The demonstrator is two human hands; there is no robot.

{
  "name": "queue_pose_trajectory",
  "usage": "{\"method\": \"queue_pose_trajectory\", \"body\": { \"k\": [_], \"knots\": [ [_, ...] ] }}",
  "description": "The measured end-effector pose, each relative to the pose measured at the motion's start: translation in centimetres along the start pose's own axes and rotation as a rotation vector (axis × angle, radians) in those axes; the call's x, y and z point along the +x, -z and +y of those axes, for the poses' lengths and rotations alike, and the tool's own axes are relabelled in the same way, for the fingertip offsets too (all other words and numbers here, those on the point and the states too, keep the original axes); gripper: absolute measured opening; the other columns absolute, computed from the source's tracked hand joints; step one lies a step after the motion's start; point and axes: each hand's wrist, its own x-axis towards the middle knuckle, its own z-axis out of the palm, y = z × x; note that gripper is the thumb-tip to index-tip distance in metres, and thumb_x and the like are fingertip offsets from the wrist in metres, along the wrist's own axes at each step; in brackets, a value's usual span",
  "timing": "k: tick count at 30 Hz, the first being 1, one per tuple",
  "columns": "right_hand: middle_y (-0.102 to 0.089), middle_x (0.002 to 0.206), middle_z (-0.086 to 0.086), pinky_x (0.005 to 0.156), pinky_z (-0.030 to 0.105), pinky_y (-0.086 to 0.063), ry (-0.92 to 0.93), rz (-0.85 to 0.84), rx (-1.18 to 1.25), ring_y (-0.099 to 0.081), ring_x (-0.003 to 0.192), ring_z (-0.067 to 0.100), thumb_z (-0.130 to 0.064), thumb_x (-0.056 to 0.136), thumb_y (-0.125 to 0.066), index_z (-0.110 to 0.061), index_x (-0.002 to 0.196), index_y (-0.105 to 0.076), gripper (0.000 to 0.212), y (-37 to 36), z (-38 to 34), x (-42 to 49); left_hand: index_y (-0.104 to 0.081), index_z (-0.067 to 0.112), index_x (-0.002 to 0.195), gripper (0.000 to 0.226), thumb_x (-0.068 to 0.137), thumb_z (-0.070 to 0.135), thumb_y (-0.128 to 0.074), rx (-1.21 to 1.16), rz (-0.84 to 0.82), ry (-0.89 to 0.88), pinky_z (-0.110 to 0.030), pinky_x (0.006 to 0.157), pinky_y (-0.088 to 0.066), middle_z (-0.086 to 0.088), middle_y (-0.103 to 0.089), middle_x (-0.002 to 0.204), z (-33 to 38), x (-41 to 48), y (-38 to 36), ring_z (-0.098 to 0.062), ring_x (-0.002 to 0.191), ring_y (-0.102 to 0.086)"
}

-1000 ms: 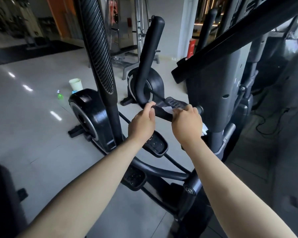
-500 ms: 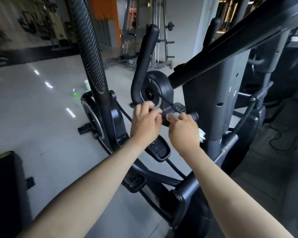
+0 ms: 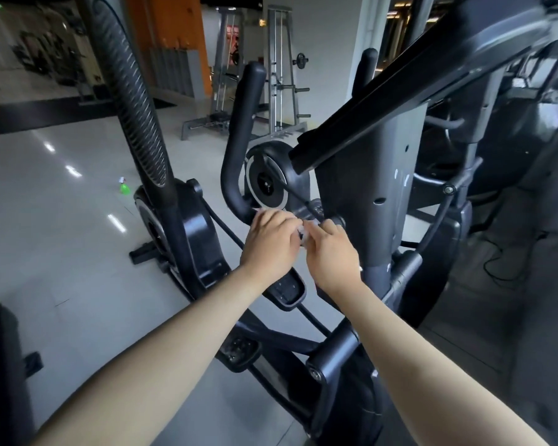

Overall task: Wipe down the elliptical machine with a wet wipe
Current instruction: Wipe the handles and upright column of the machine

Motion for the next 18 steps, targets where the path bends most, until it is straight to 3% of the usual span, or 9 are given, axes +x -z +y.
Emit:
{"method": "queue_pose_trajectory", "body": {
  "k": [2,5,9,13,18],
  "knots": [
    [-0.051,0.093,0.0,0.057,0.033,-0.038,-0.025,0.022,-0.03,-0.052,0.094,0.026,-0.021,0.104,-0.049,-0.026,0.134,-0.061,0.033,0.8,2.5,-0.3,-0.061,0.025,0.132,0.037,0.098,0.033,-0.051,-0.033,-0.056,-0.014,-0.04,0.117,-0.027,0.009,-0.063,0.126,1.5,-0.2,-0.8,-0.019,0.125,-0.048],
    [-0.043,0.086,-0.005,0.055,0.032,-0.036,-0.067,-0.004,-0.073,-0.049,0.08,0.026,-0.02,0.104,-0.046,-0.033,0.128,-0.061,0.032,1.4,4.0,0.2,-0.05,0.029,0.142,0.049,0.094,0.037,-0.057,0.022,-0.067,-0.043,-0.045,0.119,-0.022,0.012,-0.06,0.124,1.9,-0.8,-2.0,-0.019,0.125,-0.045],
    [-0.048,0.09,-0.002,0.059,0.033,-0.035,-0.211,0.01,-0.003,-0.048,0.074,0.028,-0.016,0.1,-0.043,-0.03,0.121,-0.063,0.032,1.0,3.8,1.0,-0.033,0.023,0.157,0.064,0.098,0.037,-0.056,-0.004,-0.08,-0.086,-0.045,0.118,-0.024,0.007,-0.061,0.118,1.0,-0.5,-1.3,-0.02,0.122,-0.043],
    [-0.053,0.101,0.001,0.068,0.038,-0.041,-0.336,0.034,0.165,-0.056,0.087,0.032,-0.015,0.099,-0.045,-0.034,0.138,-0.054,0.045,-0.4,3.1,0.2,-0.046,0.016,0.15,0.056,0.098,0.031,-0.06,-0.053,-0.039,-0.128,-0.044,0.116,-0.029,0.004,-0.062,0.125,0.7,-1.0,-1.1,-0.021,0.121,-0.046],
    [-0.058,0.098,0.003,0.062,0.035,-0.042,-0.075,0.059,0.266,-0.056,0.082,0.023,-0.011,0.101,-0.05,-0.027,0.156,-0.04,0.058,-1.4,1.1,-2.4,-0.053,0.019,0.14,0.045,0.097,0.028,-0.059,-0.1,-0.035,-0.122,-0.032,0.117,-0.023,0.008,-0.061,0.127,0.3,-0.8,-1.5,-0.017,0.123,-0.044]
  ]
}}
